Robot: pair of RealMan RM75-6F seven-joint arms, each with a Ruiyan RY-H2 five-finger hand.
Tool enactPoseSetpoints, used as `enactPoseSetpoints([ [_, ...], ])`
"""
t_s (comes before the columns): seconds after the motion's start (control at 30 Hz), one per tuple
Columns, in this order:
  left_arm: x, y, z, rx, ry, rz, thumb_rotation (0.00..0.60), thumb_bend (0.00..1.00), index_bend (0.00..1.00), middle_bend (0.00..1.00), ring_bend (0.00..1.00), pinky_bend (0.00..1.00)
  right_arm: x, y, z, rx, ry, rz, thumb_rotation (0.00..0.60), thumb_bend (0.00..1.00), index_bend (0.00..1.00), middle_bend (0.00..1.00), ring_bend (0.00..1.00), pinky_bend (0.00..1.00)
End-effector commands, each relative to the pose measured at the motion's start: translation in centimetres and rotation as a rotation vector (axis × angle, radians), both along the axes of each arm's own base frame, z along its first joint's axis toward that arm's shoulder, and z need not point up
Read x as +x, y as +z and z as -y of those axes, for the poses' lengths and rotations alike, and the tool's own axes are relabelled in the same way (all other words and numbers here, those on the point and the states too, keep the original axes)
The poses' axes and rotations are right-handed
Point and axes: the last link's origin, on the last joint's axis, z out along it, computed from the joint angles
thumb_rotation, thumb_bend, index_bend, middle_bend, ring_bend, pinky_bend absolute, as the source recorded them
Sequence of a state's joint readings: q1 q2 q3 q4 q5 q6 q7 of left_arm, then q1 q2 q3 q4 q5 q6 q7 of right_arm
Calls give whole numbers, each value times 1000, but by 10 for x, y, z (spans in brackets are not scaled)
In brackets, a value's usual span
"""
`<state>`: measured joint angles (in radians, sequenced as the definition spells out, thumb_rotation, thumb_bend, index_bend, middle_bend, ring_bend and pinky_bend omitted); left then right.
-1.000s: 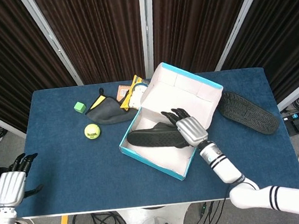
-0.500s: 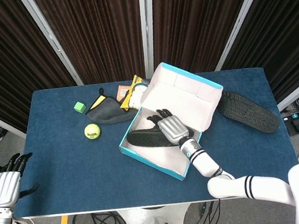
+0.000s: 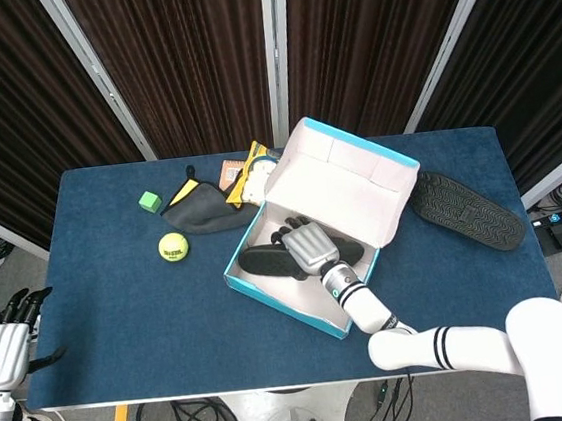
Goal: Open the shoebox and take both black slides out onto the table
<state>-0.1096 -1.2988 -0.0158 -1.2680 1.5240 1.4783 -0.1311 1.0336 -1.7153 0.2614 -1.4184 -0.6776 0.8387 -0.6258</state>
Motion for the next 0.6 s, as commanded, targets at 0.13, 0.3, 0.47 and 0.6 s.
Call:
enactPoseSetpoints([
  [0.13,-1,0,1,-1,3,1,600,0,142,172,114,339,4,-7,-2,-22,16,-2,600,162,392,309,199,206],
  [0.3,-2,1,1,-1,5,2,600,0,142,173,114,339,3,-9,-3,-52,28,-12,600,315,570,452,339,329],
  [0.47,-3,0,1,-3,8,5,600,0,142,172,114,340,3,-8,-4,-57,35,1,600,370,646,508,396,408],
  [0.6,-2,0,1,-3,7,4,600,0,142,172,113,342,5,0,-6,-67,45,35,600,385,659,518,404,419],
])
